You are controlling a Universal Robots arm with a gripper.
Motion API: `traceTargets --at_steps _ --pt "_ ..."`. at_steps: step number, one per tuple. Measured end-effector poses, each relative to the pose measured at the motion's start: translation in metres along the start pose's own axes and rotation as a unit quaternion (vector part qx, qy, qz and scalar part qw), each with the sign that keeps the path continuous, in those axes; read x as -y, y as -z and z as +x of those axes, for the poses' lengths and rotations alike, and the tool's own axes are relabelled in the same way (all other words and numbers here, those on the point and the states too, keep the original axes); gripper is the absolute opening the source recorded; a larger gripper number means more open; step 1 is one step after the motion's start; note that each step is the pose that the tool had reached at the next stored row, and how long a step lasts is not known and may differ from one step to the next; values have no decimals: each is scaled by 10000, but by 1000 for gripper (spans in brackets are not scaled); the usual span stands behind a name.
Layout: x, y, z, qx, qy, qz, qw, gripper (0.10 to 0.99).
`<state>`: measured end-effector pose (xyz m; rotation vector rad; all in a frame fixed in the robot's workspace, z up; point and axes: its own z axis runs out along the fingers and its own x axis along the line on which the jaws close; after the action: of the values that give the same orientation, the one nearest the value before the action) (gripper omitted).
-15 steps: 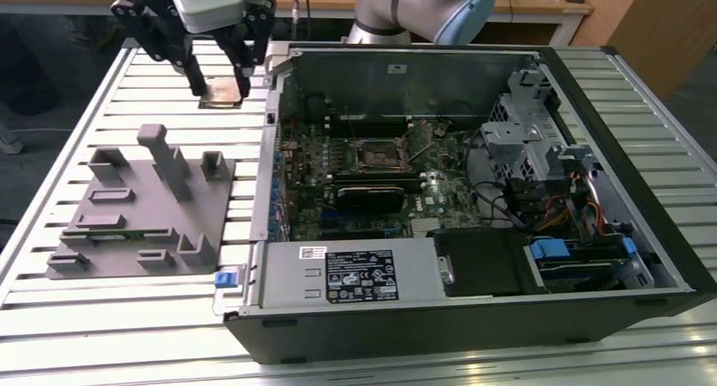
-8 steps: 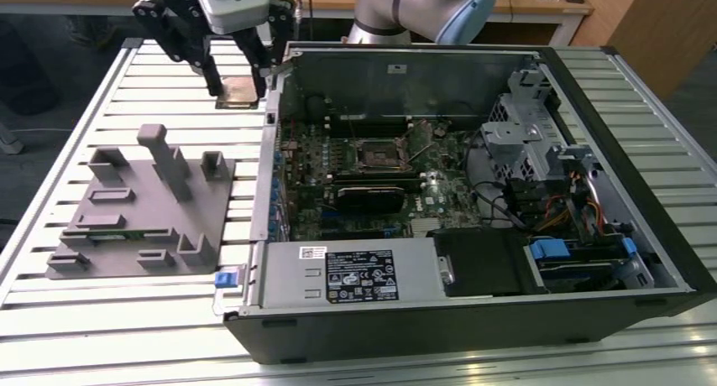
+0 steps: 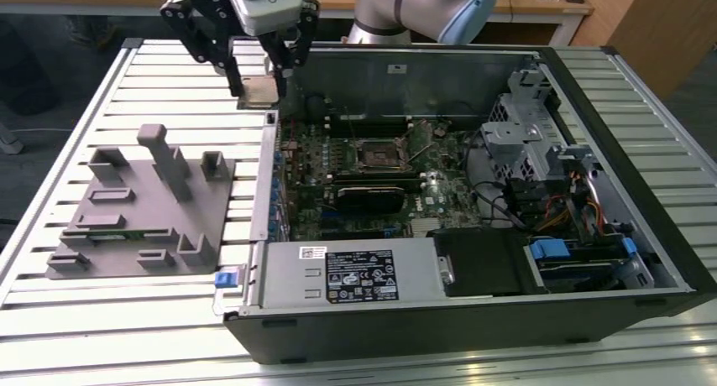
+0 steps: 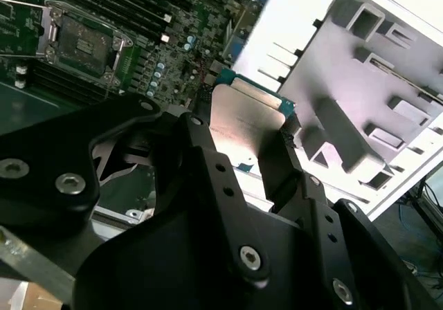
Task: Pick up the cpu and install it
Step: 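Pick up the cpu and move it towards the insertion slot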
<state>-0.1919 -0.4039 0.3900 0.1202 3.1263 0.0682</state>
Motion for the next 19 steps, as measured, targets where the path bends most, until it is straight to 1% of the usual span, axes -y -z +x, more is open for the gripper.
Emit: traceTargets --at_steps 6,9,14,19 --pt "-10 -9 -138 1 0 -1 10000 525" --pt "-13 -15 -180 0 0 -1 10000 525" --pt "-17 -23 -226 0 -1 -4 10000 525" --pt "-25 -33 -338 -1 0 -10 10000 525"
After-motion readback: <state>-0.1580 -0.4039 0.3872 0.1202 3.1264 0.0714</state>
